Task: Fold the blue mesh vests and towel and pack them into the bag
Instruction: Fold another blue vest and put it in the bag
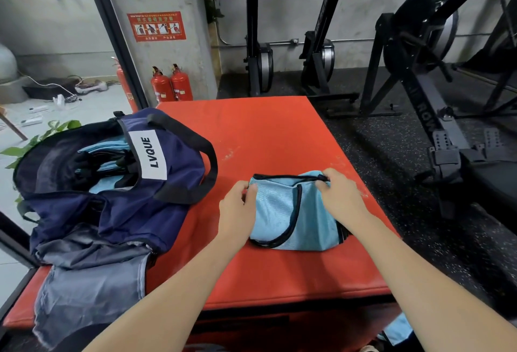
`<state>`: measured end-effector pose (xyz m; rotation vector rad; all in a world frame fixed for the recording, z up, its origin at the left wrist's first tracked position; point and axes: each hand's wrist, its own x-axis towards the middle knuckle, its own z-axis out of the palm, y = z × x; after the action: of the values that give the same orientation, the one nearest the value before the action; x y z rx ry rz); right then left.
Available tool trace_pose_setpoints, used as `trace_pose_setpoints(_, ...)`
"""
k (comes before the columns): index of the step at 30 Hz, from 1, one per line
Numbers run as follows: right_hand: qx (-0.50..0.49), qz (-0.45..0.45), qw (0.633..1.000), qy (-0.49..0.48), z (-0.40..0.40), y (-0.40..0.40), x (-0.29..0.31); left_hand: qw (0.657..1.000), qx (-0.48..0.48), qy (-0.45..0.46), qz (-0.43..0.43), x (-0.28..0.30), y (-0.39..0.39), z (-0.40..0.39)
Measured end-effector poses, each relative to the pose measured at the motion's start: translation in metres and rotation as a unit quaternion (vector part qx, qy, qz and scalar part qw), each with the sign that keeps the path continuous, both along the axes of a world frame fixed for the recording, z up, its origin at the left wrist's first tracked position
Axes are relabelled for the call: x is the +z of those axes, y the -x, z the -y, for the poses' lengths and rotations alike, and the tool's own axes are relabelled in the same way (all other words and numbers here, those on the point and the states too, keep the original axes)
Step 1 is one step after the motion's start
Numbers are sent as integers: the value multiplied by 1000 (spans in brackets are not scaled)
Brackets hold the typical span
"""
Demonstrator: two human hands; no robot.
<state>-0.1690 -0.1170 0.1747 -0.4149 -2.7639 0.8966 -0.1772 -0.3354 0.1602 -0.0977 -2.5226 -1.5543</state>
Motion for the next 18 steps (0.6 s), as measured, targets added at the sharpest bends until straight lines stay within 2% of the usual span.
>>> trace_pose_setpoints(6,39,65,994,-84,1,21,-15,995,-14,55,86,-20,10,5)
trace_pose_setpoints(8,42,69,992,-94,-1,25,-20,994,-9,68,80,-24,12,8)
trace_pose_setpoints(11,25,59,985,-159,-1,29,-25,994,-15,102,45,-31,17,11)
trace_pose_setpoints(13,15,47,979,-196,-1,30,-29,982,-19,186,30,-33,19,9)
trace_pose_setpoints(16,1,43,977,-209,-1,31,-32,924,-2,383,3,-32,20,8)
trace_pose_setpoints(18,-7,38,974,-224,0,30,-31,908,-2,416,-47,-29,23,10)
